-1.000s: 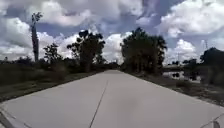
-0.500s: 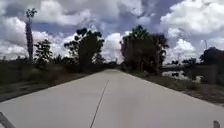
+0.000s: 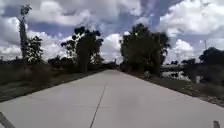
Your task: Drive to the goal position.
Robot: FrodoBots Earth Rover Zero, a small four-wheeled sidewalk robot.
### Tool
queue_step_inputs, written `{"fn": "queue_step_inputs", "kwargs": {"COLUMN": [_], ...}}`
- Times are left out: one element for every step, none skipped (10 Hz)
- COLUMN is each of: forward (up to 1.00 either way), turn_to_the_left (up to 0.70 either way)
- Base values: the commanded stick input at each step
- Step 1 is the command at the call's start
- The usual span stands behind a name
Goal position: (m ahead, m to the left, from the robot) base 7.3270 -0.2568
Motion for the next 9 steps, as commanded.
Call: {"fn": "queue_step_inputs", "kwargs": {"forward": [1.00, 1.00, 1.00, 1.00, 1.00, 1.00, 1.00, 1.00, 1.00], "turn_to_the_left": [0.00, 0.00, 0.00, 0.00, 0.00, 0.00, 0.00, 0.00, 0.00]}}
